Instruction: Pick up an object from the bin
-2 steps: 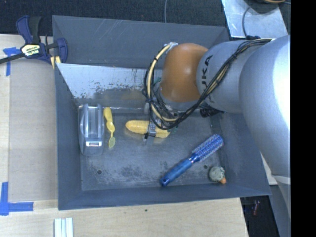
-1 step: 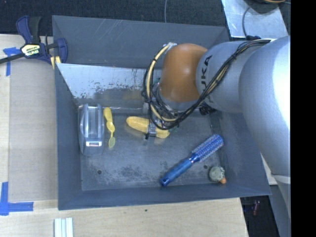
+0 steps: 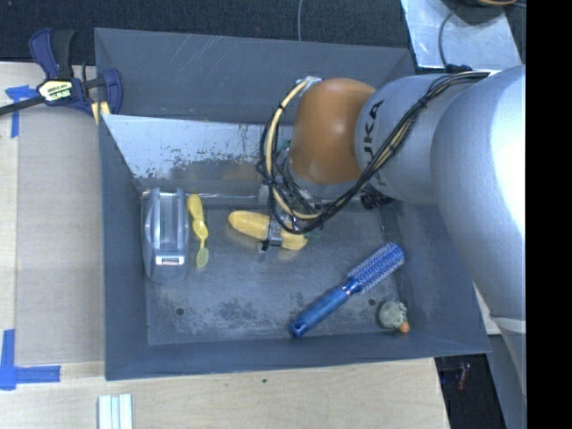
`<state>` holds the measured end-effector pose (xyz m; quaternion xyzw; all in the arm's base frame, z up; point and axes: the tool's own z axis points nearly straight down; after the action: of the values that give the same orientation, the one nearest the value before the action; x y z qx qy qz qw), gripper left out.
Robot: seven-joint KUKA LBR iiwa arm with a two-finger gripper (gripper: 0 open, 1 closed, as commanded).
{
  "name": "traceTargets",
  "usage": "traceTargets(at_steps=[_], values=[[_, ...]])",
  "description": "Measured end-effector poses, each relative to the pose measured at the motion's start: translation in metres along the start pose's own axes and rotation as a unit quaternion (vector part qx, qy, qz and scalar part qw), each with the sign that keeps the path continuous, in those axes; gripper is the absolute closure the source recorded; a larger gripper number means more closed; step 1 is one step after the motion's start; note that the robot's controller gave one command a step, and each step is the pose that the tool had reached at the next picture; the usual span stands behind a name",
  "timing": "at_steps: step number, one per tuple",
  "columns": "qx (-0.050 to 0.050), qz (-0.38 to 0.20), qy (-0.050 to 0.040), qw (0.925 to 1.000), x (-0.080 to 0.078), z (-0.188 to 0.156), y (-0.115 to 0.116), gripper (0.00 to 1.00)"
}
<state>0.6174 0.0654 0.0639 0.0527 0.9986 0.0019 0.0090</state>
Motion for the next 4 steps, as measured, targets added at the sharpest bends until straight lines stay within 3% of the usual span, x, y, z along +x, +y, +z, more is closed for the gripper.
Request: traceTargets(at_steps=[1, 4], values=[[0.000, -0.013, -0.0024, 0.9999, 0.000, -0.004, 0.001, 1.00], [-0.001, -0.013, -0.0039, 0.9999, -0.001, -0.031, 0.001, 1.00]])
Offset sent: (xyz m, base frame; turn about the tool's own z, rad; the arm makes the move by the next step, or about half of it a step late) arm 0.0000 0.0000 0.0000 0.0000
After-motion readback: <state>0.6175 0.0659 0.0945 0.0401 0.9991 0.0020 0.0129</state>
